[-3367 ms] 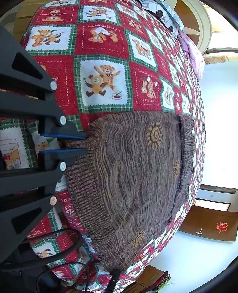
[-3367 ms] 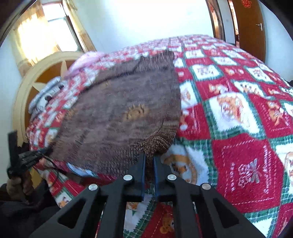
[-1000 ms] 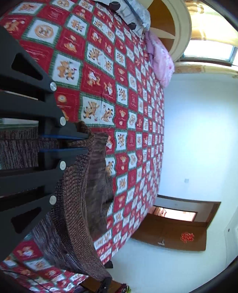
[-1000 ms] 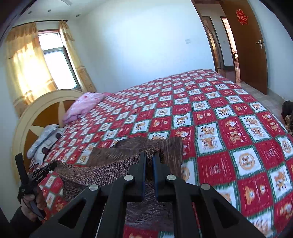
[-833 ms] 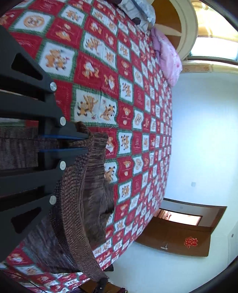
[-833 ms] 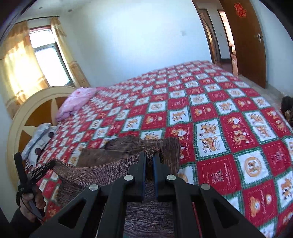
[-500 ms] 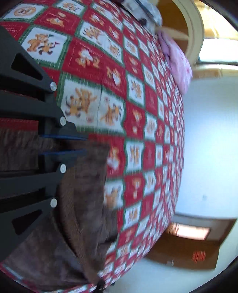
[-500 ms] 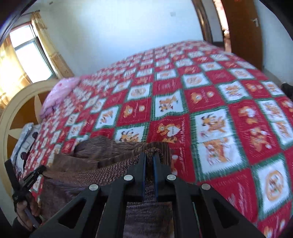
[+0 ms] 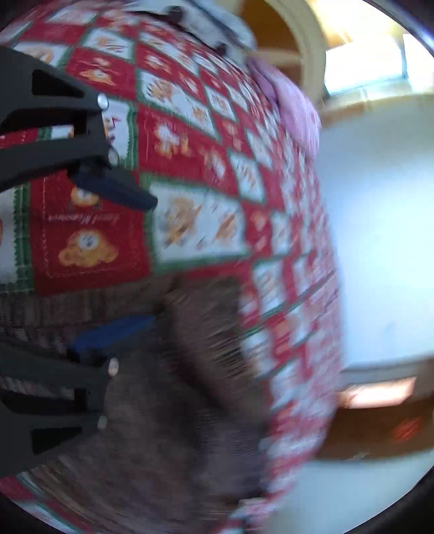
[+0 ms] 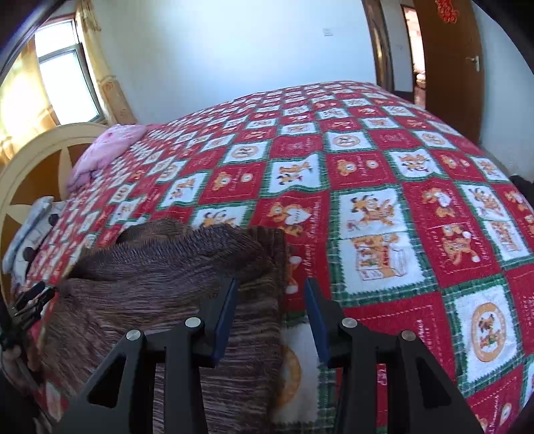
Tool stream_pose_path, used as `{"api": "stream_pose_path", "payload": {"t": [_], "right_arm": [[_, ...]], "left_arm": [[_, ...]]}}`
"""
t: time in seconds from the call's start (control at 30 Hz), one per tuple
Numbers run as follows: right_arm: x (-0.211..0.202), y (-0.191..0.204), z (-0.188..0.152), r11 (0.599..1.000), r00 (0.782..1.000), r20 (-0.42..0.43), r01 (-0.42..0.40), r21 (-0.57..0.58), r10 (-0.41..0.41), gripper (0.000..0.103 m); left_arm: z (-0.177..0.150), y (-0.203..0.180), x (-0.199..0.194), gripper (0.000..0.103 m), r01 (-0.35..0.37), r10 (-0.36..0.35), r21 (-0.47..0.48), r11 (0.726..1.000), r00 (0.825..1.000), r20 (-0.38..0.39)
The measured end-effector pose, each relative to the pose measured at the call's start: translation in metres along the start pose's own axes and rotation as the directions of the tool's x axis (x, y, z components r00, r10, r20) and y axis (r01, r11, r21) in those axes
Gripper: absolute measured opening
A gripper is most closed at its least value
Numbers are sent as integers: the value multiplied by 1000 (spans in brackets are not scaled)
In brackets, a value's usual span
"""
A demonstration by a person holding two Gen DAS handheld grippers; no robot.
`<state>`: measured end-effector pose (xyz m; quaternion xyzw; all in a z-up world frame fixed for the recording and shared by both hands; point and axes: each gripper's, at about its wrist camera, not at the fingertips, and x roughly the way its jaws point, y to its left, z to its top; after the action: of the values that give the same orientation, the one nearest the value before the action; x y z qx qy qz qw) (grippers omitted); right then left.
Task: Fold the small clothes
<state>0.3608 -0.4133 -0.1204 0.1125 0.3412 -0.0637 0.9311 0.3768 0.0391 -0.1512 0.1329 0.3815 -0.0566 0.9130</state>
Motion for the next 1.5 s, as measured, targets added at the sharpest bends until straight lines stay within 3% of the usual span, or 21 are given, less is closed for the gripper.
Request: {"api": "stream_pose_path", "payload": {"t": [0.07,0.17,0.27,0.33,0.37,0.53,0.6,0.7,0.77,0.9,0.97,1.07,1.13,1.17,1.2,1.37,1.5], "right_arm": [[3,-4,-5,999,1000,16,19,35,-20,43],[9,-7,-14,997,999,30,35,63,-37,43],[16,-17,-23,993,999,17,42,108,-44,44],[13,-26,-22,988,999,36,17,153,-23,49],[13,-29,-23,986,999,37,7,165,-13,56],[15,-39,-26,975,998,51,-57,215,47,57],[11,-38,-26,977,998,67,-32,209,18,57],[-6,-21,-19,989,990,134,24,148,-44,57],[-12,-5,-12,997,988,149,31,74,-42,57],[-3,52,9,984,997,82,28,-176,-14,57],[9,70,14,966,1000,24,10,-258,-4,57],[39,90,17,937,995,-84,17,-348,-50,56],[58,95,13,932,985,-157,3,-362,-64,39],[64,99,9,922,982,-176,-1,-388,-73,13],[65,102,7,914,981,-171,15,-407,-92,4],[62,103,16,911,983,-101,102,-399,-154,2],[52,83,40,946,979,-35,184,-266,-200,2]], "left_arm": [[4,-8,9,73,-44,44,53,998,999,-7],[30,-7,20,73,-72,72,41,997,997,0],[52,7,27,73,-139,141,-52,989,990,26],[57,24,34,74,-158,163,-161,974,986,17],[56,30,39,74,-141,146,-197,970,989,12],[30,42,56,74,-71,65,-282,957,997,-28],[26,47,48,84,-55,59,-332,942,998,5],[22,55,49,88,-16,22,-379,925,1000,12],[20,57,51,88,0,4,-397,918,1000,9],[17,61,53,88,30,-25,-426,904,1000,18],[16,65,53,88,53,-45,-440,896,999,28],[14,70,54,88,87,-75,-470,878,996,44],[13,71,54,88,96,-82,-474,875,995,50],[14,71,54,88,99,-84,-473,875,995,53],[13,71,54,88,100,-85,-472,876,995,54],[15,68,55,88,97,-83,-458,884,995,51],[14,69,55,88,98,-84,-458,883,995,52]]}}
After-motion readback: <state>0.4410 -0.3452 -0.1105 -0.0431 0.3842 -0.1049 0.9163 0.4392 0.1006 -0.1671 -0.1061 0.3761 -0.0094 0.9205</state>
